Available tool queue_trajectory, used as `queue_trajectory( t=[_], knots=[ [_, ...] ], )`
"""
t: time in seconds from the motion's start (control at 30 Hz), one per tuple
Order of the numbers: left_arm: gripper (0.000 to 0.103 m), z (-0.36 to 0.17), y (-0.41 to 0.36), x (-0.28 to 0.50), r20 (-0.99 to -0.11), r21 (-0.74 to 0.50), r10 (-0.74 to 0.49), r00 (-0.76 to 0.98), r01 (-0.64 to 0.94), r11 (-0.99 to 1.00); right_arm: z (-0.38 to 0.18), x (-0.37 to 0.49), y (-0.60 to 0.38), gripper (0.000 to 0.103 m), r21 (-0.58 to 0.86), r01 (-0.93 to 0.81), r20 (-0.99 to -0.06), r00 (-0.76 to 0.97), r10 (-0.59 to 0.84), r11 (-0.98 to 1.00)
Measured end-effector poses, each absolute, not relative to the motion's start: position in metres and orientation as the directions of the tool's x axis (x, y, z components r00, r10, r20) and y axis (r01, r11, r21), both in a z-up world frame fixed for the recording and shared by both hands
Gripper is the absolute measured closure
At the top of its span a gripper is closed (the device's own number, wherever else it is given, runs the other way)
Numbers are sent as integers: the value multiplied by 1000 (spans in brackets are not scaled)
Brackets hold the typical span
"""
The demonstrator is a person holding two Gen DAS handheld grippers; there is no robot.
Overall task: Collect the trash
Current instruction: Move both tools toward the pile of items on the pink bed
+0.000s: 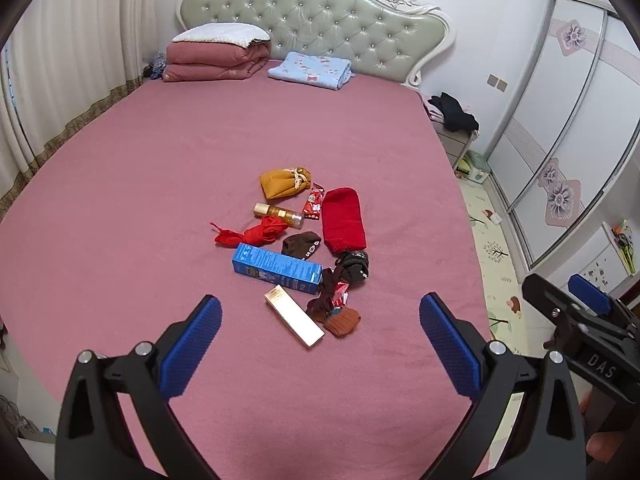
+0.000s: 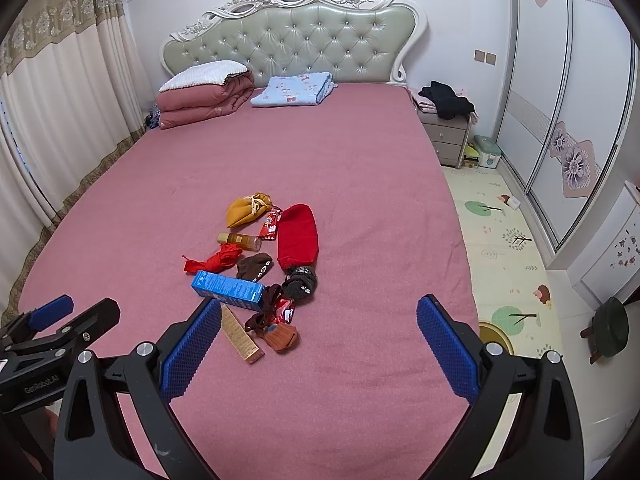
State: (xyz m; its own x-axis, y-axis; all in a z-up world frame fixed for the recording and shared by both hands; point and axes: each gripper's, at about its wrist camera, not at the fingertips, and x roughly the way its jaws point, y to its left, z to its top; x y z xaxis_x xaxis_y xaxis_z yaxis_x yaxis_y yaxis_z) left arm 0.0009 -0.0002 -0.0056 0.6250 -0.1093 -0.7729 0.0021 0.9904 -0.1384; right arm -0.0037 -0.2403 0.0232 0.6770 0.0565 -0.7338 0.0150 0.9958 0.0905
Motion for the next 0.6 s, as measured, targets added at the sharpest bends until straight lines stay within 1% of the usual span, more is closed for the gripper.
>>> queue_trajectory(
  t=[0.1,0.17,0.33,0.6],
  knots=[
    [4,-8,3,-1,-763,-147,-102,638,-18,989,21,-3,-239,8,90,16,-735,676,56,996],
    [4,-9,3,1,-778,-152,-114,618,-8,988,21,-3,-240,8,91,13,-735,675,59,996],
    [4,-11,0,2,-794,-112,-85,602,-7,994,20,0,-242,8,89,3,-738,672,64,996],
    [4,-12,2,4,-806,-138,-103,583,-17,990,22,1,-239,8,85,-10,-746,662,70,996]
  ],
)
